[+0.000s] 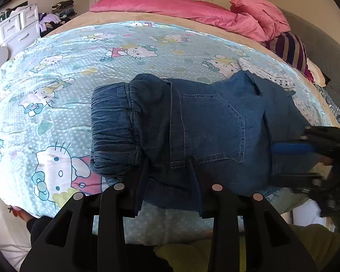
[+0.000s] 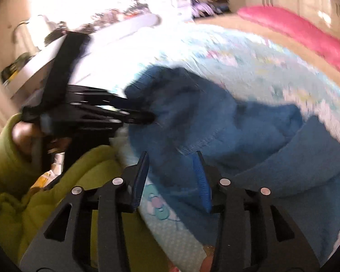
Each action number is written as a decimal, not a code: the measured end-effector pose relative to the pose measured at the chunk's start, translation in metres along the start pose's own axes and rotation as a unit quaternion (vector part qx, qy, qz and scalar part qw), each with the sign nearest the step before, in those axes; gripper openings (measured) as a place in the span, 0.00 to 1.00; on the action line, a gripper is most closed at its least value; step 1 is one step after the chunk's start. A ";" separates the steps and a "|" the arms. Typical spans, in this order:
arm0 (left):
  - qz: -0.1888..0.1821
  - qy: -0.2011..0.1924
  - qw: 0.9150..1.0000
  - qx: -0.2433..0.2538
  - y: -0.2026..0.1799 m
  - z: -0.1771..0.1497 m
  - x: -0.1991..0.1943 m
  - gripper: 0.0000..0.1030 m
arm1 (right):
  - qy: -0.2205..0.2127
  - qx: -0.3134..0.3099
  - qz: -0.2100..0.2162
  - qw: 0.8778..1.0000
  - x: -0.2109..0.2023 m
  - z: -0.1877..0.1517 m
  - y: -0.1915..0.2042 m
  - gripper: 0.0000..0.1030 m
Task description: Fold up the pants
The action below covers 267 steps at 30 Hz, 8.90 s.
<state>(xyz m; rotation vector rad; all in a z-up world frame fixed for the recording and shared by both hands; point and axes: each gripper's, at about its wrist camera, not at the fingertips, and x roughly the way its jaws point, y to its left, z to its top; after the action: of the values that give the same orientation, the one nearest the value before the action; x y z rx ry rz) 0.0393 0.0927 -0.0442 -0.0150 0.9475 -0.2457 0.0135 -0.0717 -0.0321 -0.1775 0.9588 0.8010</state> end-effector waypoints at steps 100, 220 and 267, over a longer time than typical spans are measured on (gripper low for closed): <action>-0.133 -0.022 0.977 0.165 -0.134 0.057 0.007 0.64 | -0.093 0.330 -0.142 0.929 -0.179 -0.110 -0.287 0.58; 0.023 -0.027 0.999 0.031 -0.073 0.034 0.049 0.91 | -0.050 0.218 -0.227 0.948 -0.100 -0.094 -0.164 0.79; -0.085 -0.032 0.978 0.189 -0.241 0.118 0.059 0.96 | -0.111 0.307 -0.260 0.909 -0.178 -0.154 -0.200 0.89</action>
<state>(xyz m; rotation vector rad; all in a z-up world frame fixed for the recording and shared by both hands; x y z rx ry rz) 0.1189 -0.1654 0.0063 0.2452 0.8231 -0.5778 -0.0090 -0.3798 -0.0232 0.2018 0.8483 0.0050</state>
